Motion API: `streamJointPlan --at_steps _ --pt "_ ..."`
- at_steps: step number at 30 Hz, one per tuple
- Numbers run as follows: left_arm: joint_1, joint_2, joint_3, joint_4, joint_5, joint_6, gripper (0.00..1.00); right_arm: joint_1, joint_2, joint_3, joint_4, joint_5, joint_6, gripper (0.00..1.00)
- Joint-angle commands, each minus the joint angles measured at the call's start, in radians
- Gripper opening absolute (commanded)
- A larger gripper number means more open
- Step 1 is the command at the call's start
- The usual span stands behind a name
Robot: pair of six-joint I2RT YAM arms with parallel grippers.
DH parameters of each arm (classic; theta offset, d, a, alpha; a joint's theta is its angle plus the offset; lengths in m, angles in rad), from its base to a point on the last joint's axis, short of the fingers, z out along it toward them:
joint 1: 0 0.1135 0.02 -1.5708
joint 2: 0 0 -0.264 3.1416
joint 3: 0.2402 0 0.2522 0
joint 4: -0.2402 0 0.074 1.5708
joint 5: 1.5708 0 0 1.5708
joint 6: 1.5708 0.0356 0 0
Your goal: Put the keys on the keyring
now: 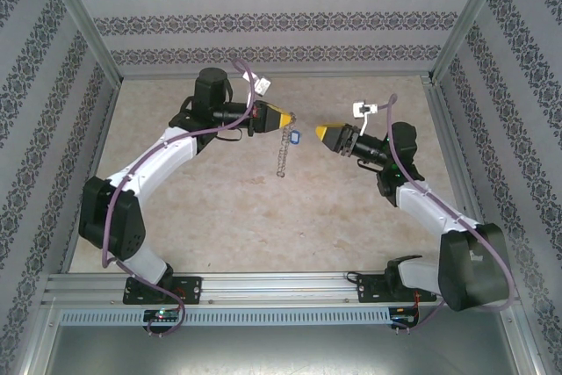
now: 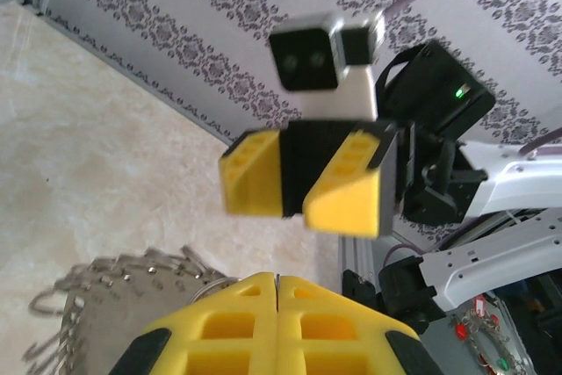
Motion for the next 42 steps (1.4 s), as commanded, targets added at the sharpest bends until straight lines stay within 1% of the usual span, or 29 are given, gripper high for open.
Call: streamJointPlan --at_steps 1,4,8,11,17,25,30,32,34,36,42 --pt "-0.006 -0.05 0.0 0.102 0.008 -0.044 0.0 0.047 -0.053 -0.029 0.023 0.043 -0.085 0.52" --pt "-0.006 -0.062 0.0 0.124 0.002 -0.066 0.0 0.101 -0.082 -0.041 0.003 0.072 -0.147 0.57" --pt "-0.007 -0.067 0.0 0.143 -0.005 -0.087 0.0 0.163 -0.093 -0.019 -0.08 0.124 -0.217 0.57" --pt "-0.011 -0.065 0.002 0.155 -0.007 -0.097 0.0 0.188 -0.086 0.013 -0.132 0.16 -0.26 0.57" --pt "-0.016 -0.062 0.0 0.159 -0.007 -0.102 0.0 0.197 -0.048 0.065 -0.172 0.191 -0.288 0.57" --pt "-0.023 -0.061 -0.005 0.162 -0.013 -0.106 0.0 0.202 -0.019 0.116 -0.181 0.186 -0.299 0.57" --pt "-0.027 -0.055 -0.009 0.178 -0.014 -0.118 0.0 0.219 -0.003 0.148 -0.215 0.199 -0.316 0.54" --pt "-0.029 -0.055 -0.01 0.183 -0.013 -0.122 0.0 0.225 -0.001 0.155 -0.233 0.206 -0.328 0.48" --pt "-0.028 -0.055 -0.011 0.184 -0.016 -0.124 0.0 0.228 -0.002 0.16 -0.248 0.208 -0.337 0.38" --pt "-0.029 -0.056 -0.012 0.188 -0.021 -0.126 0.0 0.232 -0.008 0.159 -0.265 0.213 -0.345 0.26" --pt "-0.028 -0.064 -0.029 0.221 -0.045 -0.141 0.0 0.239 -0.033 0.155 -0.331 0.213 -0.372 0.01"
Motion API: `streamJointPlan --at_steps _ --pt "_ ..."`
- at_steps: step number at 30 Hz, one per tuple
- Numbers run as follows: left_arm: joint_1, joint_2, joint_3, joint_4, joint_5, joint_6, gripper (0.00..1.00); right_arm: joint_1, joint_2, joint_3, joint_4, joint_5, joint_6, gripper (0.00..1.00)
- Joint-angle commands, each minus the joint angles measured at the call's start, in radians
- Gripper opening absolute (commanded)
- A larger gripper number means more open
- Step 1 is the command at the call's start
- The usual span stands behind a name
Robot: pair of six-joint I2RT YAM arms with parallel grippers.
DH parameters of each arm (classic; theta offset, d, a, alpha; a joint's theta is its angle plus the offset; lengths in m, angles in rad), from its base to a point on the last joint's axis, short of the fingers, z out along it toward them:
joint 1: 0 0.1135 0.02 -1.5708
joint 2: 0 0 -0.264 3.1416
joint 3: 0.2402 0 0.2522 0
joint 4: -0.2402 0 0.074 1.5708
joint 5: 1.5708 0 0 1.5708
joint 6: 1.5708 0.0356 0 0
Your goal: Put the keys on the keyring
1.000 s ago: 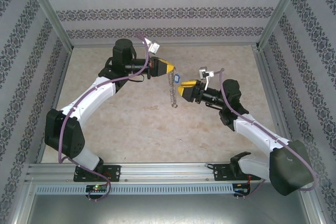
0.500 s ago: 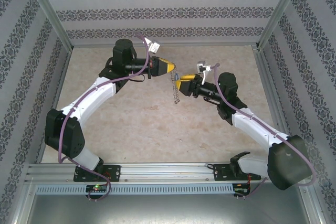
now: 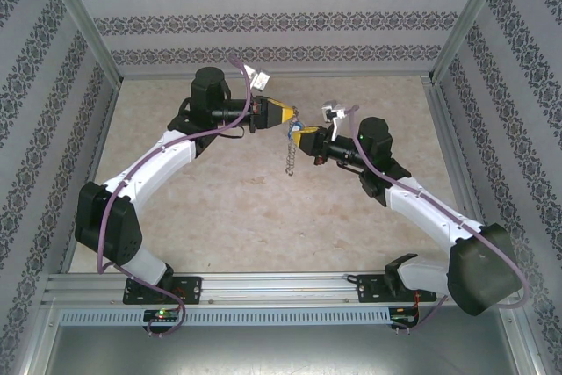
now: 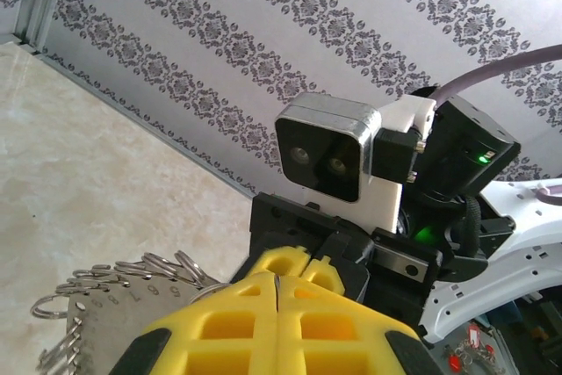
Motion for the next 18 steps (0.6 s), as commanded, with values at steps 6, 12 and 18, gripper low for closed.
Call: streamJointPlan --at_steps 6,12,18 --pt "-0.009 -0.028 -0.032 0.18 -0.009 -0.077 0.0 0.044 -0.017 0.053 -0.085 -0.017 -0.052 0.0" --pt "-0.019 -0.022 -0.049 0.217 -0.019 -0.101 0.0 0.092 0.018 0.12 -0.142 -0.043 -0.091 0.0" --pt "-0.03 -0.018 -0.068 0.243 -0.024 -0.118 0.0 0.113 0.053 0.165 -0.201 -0.059 -0.124 0.0"
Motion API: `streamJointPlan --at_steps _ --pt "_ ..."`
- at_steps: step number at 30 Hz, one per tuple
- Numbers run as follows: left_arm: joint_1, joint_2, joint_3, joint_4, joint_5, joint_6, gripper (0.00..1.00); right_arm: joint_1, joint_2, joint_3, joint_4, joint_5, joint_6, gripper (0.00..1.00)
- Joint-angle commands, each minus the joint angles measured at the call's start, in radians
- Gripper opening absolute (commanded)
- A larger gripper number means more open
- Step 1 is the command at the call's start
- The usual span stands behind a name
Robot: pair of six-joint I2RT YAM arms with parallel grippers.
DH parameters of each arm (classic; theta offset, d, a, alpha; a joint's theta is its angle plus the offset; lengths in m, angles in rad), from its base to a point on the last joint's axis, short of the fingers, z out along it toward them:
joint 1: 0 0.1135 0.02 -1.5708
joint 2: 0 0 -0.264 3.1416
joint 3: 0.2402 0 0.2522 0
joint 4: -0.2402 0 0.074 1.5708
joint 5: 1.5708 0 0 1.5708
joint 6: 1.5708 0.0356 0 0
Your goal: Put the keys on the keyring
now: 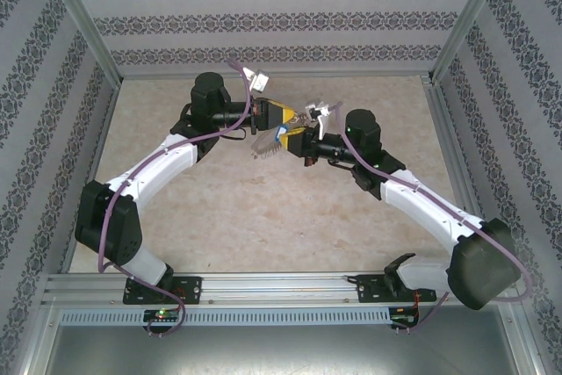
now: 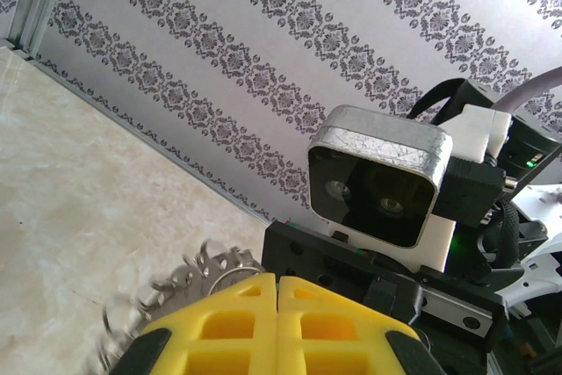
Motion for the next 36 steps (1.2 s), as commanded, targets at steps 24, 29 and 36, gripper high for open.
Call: streamJointPlan --at_steps 24,29,36 --pt "-0.024 -0.009 -0.019 0.164 -0.028 -0.055 0.0 -0.101 -0.291 -0.17 -0.02 0.049 0.068 0.41" --pt "-0.024 -0.013 -0.03 0.182 -0.031 -0.063 0.0 -0.136 -0.293 -0.151 0.062 0.108 0.161 0.35" --pt "-0.024 -0.011 -0.047 0.234 -0.034 -0.103 0.0 -0.145 -0.214 -0.107 0.219 0.099 0.321 0.31"
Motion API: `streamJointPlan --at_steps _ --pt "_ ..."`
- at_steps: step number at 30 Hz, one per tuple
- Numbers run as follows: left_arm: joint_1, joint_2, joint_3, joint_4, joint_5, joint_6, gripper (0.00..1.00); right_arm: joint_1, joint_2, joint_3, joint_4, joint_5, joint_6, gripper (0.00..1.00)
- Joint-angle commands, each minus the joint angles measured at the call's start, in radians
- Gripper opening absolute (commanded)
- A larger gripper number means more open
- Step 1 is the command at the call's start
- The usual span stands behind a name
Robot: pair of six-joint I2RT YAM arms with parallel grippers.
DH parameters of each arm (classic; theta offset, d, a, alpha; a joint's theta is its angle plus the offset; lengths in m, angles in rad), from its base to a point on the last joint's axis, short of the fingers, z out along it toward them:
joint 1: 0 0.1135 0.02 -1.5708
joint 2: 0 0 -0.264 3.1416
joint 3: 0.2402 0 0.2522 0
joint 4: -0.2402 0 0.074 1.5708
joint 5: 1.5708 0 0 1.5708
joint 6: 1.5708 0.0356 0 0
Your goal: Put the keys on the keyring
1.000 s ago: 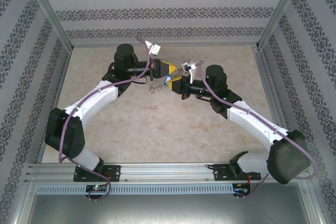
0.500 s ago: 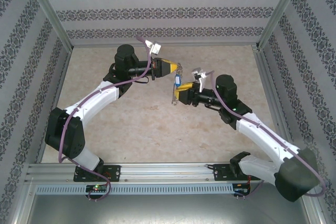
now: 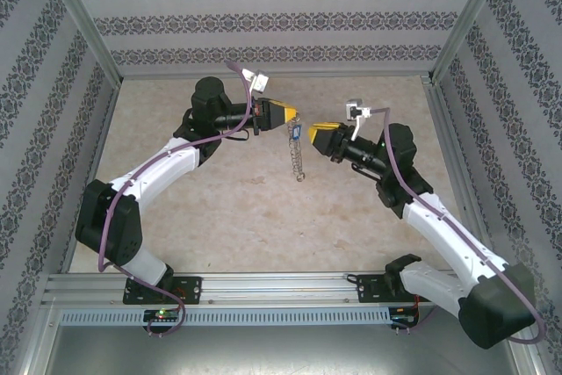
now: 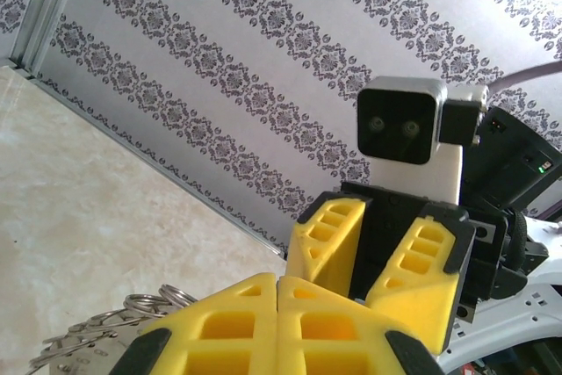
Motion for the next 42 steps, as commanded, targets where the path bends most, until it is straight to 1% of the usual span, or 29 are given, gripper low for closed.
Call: streamJointPlan --at_steps 1,6,16,21,25,29,38,42 --pt "-0.011 -0.011 -0.003 0.111 0.004 -0.034 0.0 -0.011 0.035 0.044 0.154 0.009 0.126 0.31" --pt "-0.011 -0.013 -0.007 0.121 0.002 -0.044 0.0 -0.011 0.072 0.056 0.219 0.003 0.186 0.3" --pt "-0.016 -0.009 -0.008 0.141 0.001 -0.059 0.0 -0.003 0.114 0.062 0.281 0.007 0.232 0.28" --pt "-0.016 -0.007 -0.008 0.141 -0.004 -0.059 0.0 0.009 0.136 0.067 0.293 0.003 0.237 0.29" --pt "-0.018 -0.007 -0.004 0.144 -0.006 -0.059 0.0 0.016 0.15 0.067 0.301 0.003 0.237 0.32" --pt "-0.02 -0.004 -0.002 0.144 -0.007 -0.059 0.0 0.021 0.163 0.066 0.313 -0.002 0.241 0.32" --pt "-0.021 -0.001 0.003 0.144 -0.008 -0.061 0.0 0.029 0.174 0.063 0.329 -0.01 0.246 0.31" --pt "-0.021 -0.001 0.002 0.144 -0.009 -0.061 0.0 0.031 0.181 0.065 0.338 -0.018 0.252 0.27"
